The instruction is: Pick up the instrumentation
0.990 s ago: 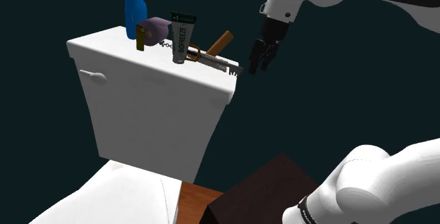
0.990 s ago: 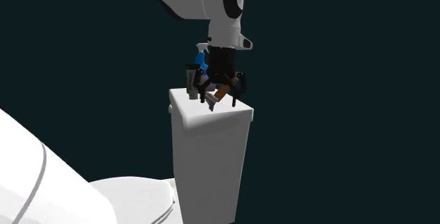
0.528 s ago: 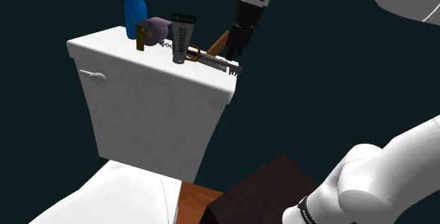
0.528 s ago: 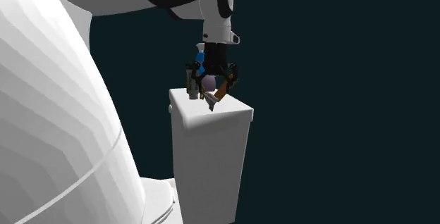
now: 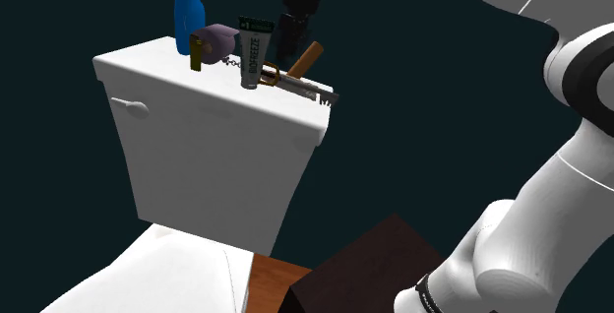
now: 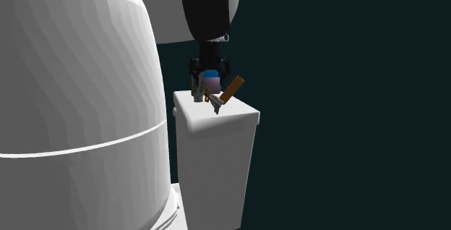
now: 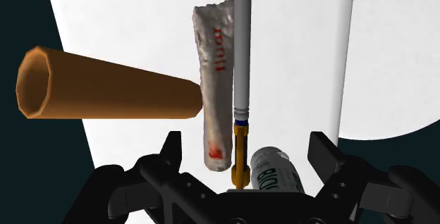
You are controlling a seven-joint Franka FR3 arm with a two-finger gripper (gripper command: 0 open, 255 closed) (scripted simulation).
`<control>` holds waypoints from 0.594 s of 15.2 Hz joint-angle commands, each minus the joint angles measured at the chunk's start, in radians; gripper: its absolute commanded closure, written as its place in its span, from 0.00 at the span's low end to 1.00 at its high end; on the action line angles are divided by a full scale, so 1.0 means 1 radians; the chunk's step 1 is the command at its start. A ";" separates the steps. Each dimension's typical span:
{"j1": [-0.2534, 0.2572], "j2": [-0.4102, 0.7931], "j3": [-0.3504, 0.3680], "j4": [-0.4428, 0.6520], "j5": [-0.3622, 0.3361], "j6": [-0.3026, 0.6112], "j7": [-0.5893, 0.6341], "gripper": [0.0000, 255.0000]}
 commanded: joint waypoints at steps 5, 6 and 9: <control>0.006 0.015 0.007 -0.042 -0.003 0.064 -0.016 0.00; 0.006 0.012 0.006 -0.059 -0.003 0.078 -0.017 0.00; 0.006 0.008 0.006 -0.086 -0.002 0.100 -0.017 0.00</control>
